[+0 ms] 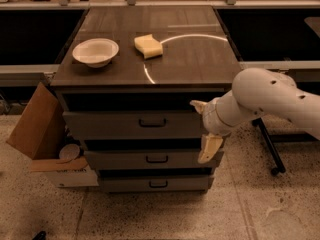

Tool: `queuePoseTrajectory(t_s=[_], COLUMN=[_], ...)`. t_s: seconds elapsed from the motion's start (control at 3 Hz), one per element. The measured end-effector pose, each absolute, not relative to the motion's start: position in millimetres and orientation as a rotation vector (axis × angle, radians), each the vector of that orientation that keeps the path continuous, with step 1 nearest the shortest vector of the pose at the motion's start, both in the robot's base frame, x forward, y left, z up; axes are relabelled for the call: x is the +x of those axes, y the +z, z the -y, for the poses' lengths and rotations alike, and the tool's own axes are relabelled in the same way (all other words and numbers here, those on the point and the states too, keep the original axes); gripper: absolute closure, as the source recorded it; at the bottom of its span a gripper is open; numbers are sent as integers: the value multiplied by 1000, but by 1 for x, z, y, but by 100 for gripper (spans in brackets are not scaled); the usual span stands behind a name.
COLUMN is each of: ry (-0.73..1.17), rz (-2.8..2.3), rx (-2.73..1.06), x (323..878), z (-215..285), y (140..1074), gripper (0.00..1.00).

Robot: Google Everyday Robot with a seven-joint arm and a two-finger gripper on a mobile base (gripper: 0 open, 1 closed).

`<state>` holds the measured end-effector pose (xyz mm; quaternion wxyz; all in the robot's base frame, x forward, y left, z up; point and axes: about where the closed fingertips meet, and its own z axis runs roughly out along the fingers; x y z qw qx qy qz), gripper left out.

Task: Open top drawer

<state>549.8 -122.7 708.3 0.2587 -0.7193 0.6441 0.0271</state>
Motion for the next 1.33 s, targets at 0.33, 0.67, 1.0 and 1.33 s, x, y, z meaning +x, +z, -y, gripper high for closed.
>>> queuePoseTrajectory(t_s=[0.33,0.67,1.0,1.33], ry=[64,54,57,73], rz=[-1754,-1763,-1770,-1779], rx=[-1975,-1996,-2010,-2025], x=[564,576,586,593], z=[120,117,114,112], y=[693,682,673,663], gripper=[0,0,0,16])
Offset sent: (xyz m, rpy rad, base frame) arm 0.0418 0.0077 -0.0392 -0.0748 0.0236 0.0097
